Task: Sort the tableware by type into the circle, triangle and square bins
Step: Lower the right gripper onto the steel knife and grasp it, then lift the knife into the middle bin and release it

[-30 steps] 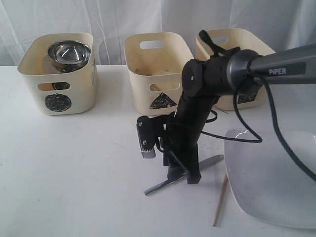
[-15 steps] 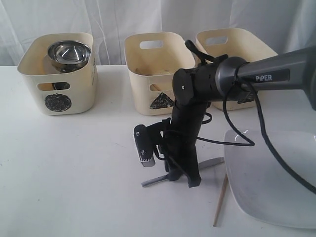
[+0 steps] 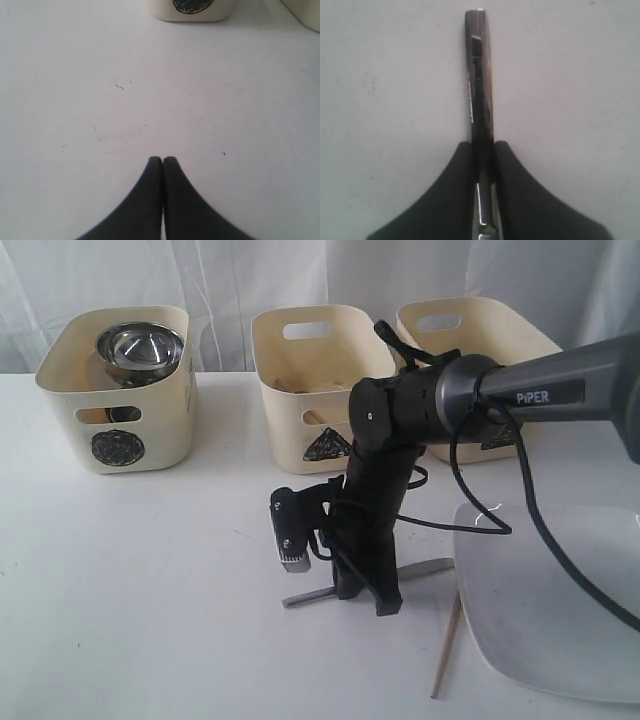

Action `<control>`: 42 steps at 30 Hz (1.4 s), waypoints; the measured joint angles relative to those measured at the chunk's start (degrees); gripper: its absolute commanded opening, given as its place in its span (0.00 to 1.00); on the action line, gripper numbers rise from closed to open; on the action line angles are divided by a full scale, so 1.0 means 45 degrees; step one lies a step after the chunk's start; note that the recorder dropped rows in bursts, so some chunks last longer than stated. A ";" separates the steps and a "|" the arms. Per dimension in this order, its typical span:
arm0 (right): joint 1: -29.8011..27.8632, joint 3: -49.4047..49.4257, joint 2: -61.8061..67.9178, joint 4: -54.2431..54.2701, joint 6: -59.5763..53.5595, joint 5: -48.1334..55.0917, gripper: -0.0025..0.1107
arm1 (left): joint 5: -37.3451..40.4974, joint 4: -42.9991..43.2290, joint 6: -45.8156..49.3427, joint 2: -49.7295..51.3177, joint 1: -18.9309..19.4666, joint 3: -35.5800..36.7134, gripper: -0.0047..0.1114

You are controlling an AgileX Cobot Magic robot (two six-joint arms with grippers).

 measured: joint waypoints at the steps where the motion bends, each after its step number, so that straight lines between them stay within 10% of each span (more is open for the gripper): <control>1: 0.0007 0.0000 0.0000 0.0000 0.0032 -0.0059 0.02 | 0.0000 0.0000 0.0000 0.0000 0.0000 0.0000 0.04; 27: 0.0811 -0.0093 -0.2050 0.0943 0.0669 -0.2439 0.02 | 0.0000 0.0000 0.0000 0.0000 0.0000 0.0000 0.04; 42: 0.0543 -0.0835 -0.4390 0.1649 0.4198 -0.9361 0.02 | 0.0000 0.0000 0.0000 0.0000 0.0000 0.0000 0.04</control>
